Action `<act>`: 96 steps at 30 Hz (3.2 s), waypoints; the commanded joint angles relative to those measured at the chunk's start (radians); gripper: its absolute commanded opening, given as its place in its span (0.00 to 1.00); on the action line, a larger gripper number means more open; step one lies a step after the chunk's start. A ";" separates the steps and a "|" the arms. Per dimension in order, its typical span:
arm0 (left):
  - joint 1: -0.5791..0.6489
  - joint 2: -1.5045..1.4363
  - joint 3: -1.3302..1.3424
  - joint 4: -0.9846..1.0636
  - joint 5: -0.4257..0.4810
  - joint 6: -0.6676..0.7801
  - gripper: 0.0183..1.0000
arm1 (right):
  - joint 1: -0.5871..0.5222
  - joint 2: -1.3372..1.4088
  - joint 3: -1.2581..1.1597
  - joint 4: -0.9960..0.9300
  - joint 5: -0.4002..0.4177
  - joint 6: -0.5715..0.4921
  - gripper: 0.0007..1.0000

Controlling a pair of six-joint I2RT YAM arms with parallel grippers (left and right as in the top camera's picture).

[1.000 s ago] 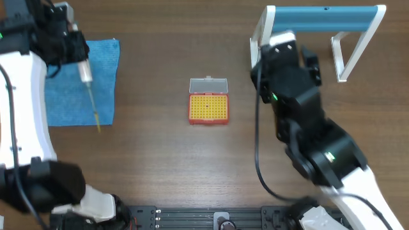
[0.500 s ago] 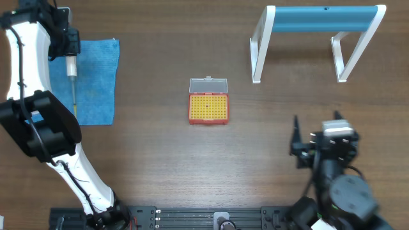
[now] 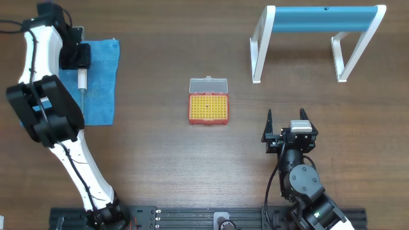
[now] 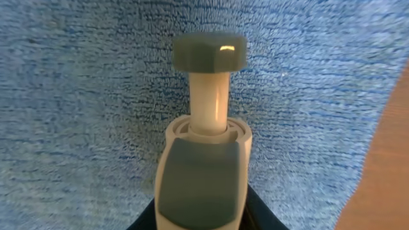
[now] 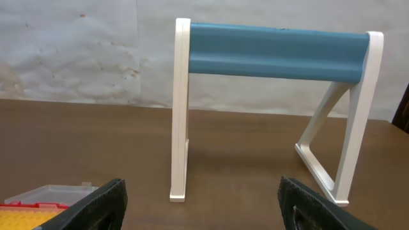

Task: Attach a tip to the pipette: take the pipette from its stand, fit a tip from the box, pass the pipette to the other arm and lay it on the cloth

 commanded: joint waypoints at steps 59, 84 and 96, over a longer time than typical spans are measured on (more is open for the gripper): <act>-0.267 -2.104 -1.672 1.378 0.114 -0.170 1.00 | 0.006 -0.014 -0.031 -0.013 0.009 0.005 0.78; -0.375 -2.347 -2.021 1.022 0.086 -0.414 1.00 | 0.006 -0.014 -0.031 -0.013 0.009 0.005 0.78; -0.375 -2.347 -2.021 1.022 0.086 -0.414 1.00 | -0.408 -0.015 -0.032 -0.017 -0.481 0.004 0.78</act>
